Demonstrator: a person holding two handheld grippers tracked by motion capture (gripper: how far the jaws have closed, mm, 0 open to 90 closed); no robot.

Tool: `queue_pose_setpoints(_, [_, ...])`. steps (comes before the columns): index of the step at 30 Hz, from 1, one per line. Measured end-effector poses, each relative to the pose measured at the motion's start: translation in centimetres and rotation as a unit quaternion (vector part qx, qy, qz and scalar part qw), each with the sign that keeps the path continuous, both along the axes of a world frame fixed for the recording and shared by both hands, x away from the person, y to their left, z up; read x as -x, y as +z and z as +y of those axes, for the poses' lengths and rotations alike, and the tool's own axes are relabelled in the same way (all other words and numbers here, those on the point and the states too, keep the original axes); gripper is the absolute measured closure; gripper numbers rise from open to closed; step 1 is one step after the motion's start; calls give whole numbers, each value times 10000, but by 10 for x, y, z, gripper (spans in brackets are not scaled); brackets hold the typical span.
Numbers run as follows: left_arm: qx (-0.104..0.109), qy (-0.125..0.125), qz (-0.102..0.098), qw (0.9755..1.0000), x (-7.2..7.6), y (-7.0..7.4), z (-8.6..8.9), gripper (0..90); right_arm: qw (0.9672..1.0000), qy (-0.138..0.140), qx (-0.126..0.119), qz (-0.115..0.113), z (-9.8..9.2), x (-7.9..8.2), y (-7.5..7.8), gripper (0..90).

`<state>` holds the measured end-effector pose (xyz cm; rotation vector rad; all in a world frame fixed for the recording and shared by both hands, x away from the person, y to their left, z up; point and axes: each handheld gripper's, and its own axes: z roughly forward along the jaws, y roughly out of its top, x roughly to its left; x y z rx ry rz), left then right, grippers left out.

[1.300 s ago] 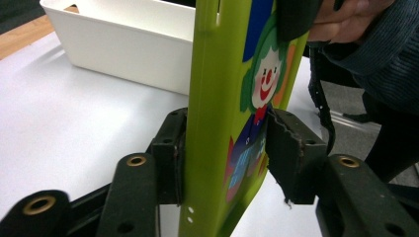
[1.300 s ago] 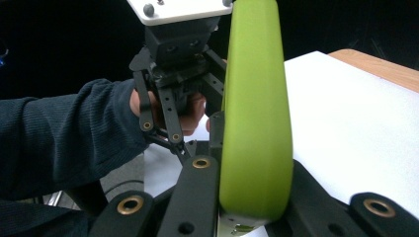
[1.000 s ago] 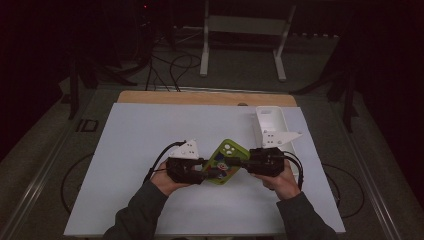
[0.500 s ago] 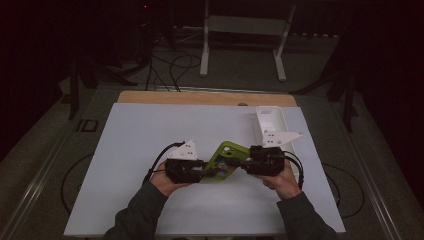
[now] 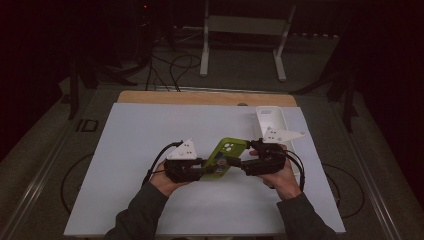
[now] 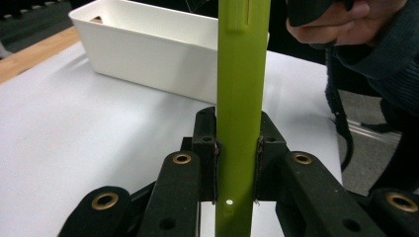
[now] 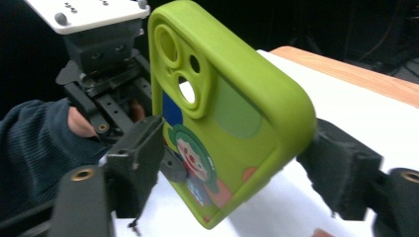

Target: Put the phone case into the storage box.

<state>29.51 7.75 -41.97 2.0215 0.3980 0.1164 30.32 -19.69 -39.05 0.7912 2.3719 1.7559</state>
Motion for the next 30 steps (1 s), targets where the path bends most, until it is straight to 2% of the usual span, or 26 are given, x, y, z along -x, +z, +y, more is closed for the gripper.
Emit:
queue_pose_setpoints(7, [27, 176, -71, 9998, -1, 1, 1, 777, 9995, -319, 9, 11, -1, 0, 1, 141])
queue_pose_setpoints(20, [53, 604, -124, 9981, -3, 0, 3, 777, 9970, -768, 30, 86, -1, -1, 0, 121])
queue_pose_setpoints(30, [42, 969, -183, 9951, -3, 0, 2, 776, 9952, -983, 0, 23, 0, 2, 1, 100])
